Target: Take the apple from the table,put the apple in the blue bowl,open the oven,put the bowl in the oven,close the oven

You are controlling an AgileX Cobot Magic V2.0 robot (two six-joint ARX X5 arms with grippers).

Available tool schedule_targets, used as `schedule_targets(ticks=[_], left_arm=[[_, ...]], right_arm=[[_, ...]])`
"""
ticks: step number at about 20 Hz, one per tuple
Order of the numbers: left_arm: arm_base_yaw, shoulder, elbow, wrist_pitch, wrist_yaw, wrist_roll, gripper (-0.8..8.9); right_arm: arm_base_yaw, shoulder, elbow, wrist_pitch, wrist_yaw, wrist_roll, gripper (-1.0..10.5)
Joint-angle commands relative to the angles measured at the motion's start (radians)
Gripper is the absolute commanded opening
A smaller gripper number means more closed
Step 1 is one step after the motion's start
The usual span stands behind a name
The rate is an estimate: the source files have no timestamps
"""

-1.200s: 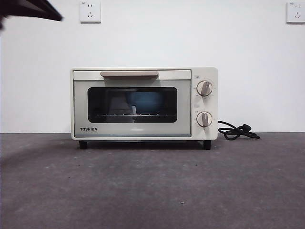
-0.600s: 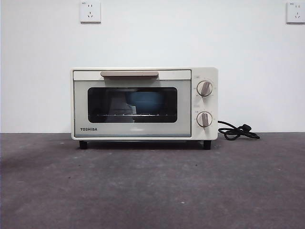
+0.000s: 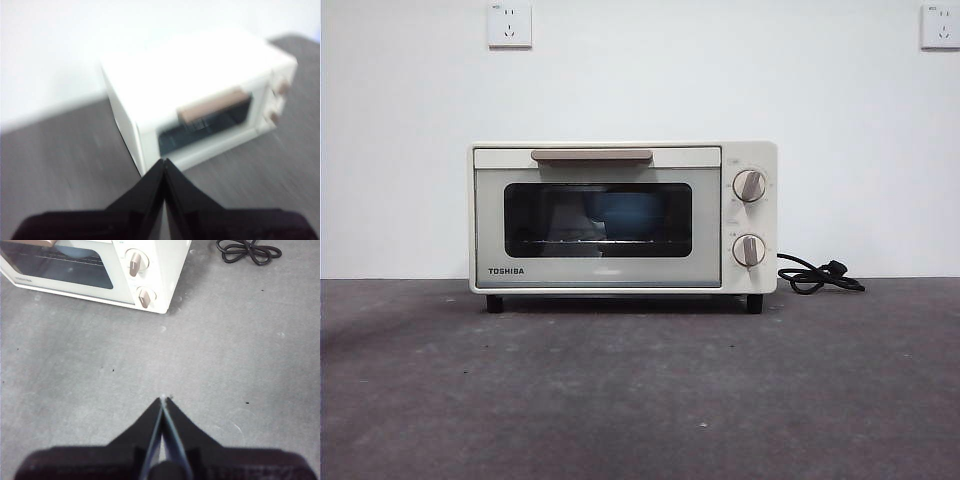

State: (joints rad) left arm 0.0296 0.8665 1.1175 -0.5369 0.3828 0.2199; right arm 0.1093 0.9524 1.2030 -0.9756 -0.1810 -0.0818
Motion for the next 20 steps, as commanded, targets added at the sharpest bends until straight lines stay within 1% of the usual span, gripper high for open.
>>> schedule_targets(ticks=[1,3,6,7,9,11,13,15,17,20], left_arm=[[-0.002,-0.064,-0.149,0.21,0.001,0.032,-0.04],[-0.002,-0.139,-0.314,0.353,-0.006,0.043,-0.04],[-0.001,-0.279,-0.595,0.51,-0.031,0.041,-0.04],[-0.001,-0.334,-0.689,0.549,-0.052,0.032,-0.04],[-0.001,-0.444,-0.858,0.616,-0.082,-0.014,-0.04],[-0.001,-0.542,-0.99,0.678,-0.125,-0.067,-0.04],[-0.001,-0.624,-1.064,0.684,-0.185,-0.12,-0.04],[-0.001,-0.681,-1.102,0.669,-0.212,-0.145,-0.04],[-0.002,-0.731,-1.11,0.582,-0.228,-0.141,-0.04],[-0.001,-0.793,-1.11,0.42,-0.285,-0.115,-0.04]], right_arm=[[-0.001,0.001,-0.013,0.003,-0.002,0.01,0.0],[-0.001,0.002,-0.013,0.003,-0.002,0.01,0.0],[-0.001,0.002,-0.013,0.003,-0.002,0.01,0.0],[-0.001,0.002,-0.013,0.003,-0.002,0.01,0.0],[-0.001,0.005,-0.013,0.004,-0.002,0.01,0.0],[-0.001,0.008,-0.013,0.004,-0.002,0.01,0.0],[-0.001,0.008,-0.013,0.004,-0.002,0.01,0.0],[-0.001,0.008,-0.013,0.004,-0.002,0.01,0.0],[-0.001,0.008,-0.013,0.004,-0.002,0.01,0.0],[-0.001,0.008,-0.013,0.003,-0.002,0.01,0.0]])
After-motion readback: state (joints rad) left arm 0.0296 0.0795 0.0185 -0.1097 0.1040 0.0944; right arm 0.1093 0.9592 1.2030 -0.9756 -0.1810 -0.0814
